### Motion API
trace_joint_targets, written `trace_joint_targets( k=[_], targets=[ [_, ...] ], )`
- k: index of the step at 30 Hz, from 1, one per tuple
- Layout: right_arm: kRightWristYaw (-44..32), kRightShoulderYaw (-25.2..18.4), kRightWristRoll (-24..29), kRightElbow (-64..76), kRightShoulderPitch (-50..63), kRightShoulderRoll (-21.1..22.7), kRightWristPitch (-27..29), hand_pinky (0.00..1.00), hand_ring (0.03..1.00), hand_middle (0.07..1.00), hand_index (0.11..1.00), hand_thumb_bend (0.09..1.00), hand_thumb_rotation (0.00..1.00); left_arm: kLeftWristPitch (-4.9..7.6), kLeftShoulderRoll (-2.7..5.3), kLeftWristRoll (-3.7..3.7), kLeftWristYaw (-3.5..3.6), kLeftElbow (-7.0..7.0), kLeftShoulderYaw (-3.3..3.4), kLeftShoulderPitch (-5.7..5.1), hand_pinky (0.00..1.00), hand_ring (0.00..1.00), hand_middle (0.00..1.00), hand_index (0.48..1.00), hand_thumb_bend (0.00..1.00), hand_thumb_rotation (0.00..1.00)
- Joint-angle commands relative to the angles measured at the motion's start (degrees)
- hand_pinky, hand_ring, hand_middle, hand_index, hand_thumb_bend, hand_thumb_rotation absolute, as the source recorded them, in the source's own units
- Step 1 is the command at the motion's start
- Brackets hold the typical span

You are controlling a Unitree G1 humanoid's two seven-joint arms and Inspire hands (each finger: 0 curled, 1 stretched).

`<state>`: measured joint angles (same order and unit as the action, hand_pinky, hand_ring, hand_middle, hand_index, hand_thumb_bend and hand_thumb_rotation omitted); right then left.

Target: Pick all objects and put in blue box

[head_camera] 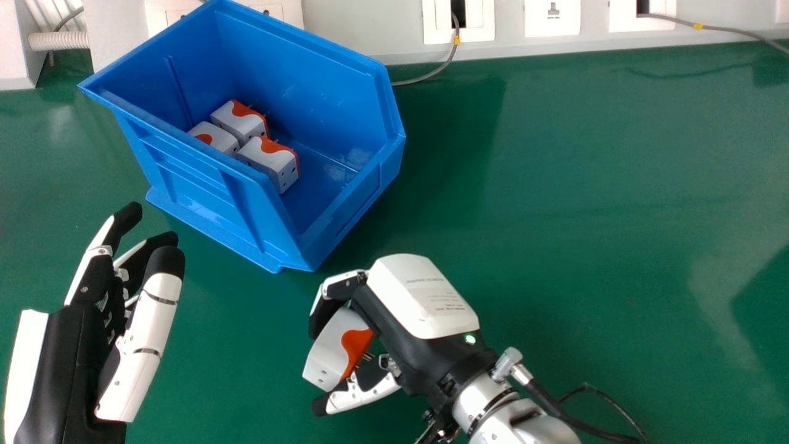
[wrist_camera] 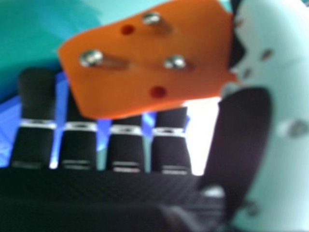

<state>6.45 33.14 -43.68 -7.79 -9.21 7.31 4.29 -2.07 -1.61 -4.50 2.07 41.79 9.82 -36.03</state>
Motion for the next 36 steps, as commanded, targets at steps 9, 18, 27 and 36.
trace_joint_targets(
  k=[9, 18, 27, 36],
  targets=[
    [-1.5, -3.2, 1.5, 12.1, 3.1, -0.6, -2.9, 0.33, 0.432, 0.525, 0.492, 0.492, 0.0, 0.21, -0.54, 0.33, 0.33, 0.25, 0.98, 0.64, 0.78, 0.84, 0.83, 0.912, 0.52, 0.8],
    [-1.3, -6.1, 3.1, 17.0, 4.6, 0.0, -1.4, 0.33, 0.434, 0.535, 0.509, 0.491, 0.0, 0.71, -0.51, 0.37, 0.31, -0.74, 1.24, 1.34, 0.78, 0.84, 0.83, 0.912, 0.53, 0.8],
    [-1.6, -10.5, 4.2, 20.9, 2.8, 0.7, -0.6, 0.33, 0.434, 0.532, 0.5, 0.492, 0.0, 1.73, -0.2, 0.22, -0.22, -2.31, 1.08, 2.54, 0.78, 0.84, 0.83, 0.907, 0.52, 0.79],
    [-0.8, -13.4, 4.5, 21.3, -0.3, 0.6, 0.8, 0.33, 0.437, 0.525, 0.485, 0.493, 0.0, 3.0, -0.23, -0.26, -0.32, -3.52, 0.88, 2.72, 0.78, 0.84, 0.83, 0.902, 0.51, 0.78]
  ],
)
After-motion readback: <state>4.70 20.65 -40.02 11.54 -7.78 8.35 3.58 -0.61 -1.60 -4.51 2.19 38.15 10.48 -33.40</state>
